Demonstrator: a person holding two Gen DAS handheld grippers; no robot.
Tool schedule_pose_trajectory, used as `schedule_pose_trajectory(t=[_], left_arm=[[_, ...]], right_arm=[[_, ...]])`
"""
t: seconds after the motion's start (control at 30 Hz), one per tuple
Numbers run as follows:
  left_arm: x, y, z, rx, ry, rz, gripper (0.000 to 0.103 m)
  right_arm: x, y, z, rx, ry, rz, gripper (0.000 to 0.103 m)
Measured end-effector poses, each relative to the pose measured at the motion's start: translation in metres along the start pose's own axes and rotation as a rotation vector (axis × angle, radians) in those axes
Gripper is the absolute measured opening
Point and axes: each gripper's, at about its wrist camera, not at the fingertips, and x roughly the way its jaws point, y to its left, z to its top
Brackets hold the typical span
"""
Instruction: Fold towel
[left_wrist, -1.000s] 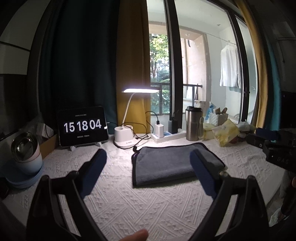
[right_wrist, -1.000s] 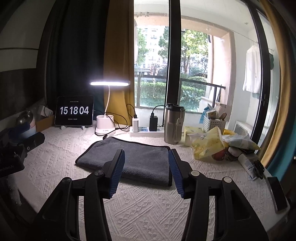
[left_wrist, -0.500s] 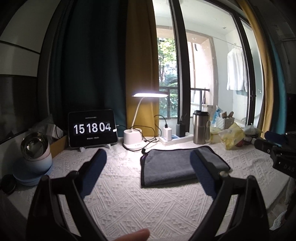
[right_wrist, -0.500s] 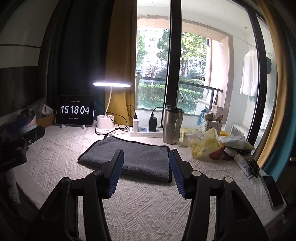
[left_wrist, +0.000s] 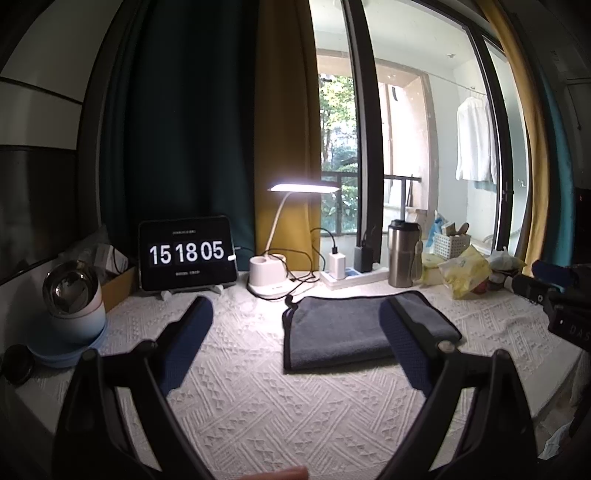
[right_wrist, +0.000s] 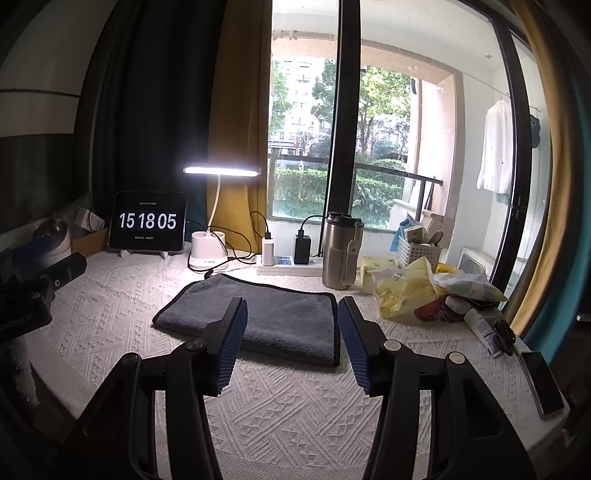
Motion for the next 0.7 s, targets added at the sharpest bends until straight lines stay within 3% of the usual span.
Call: schedule_pose_trajectory(t=[0.7], left_arm=[[0.0037,0.0001,-0.0005,-0.009,0.017,0.008,0.093]], right_arm=[[0.0041,-0.0072,-0.0008,0.031,0.013,0.0,0.054]])
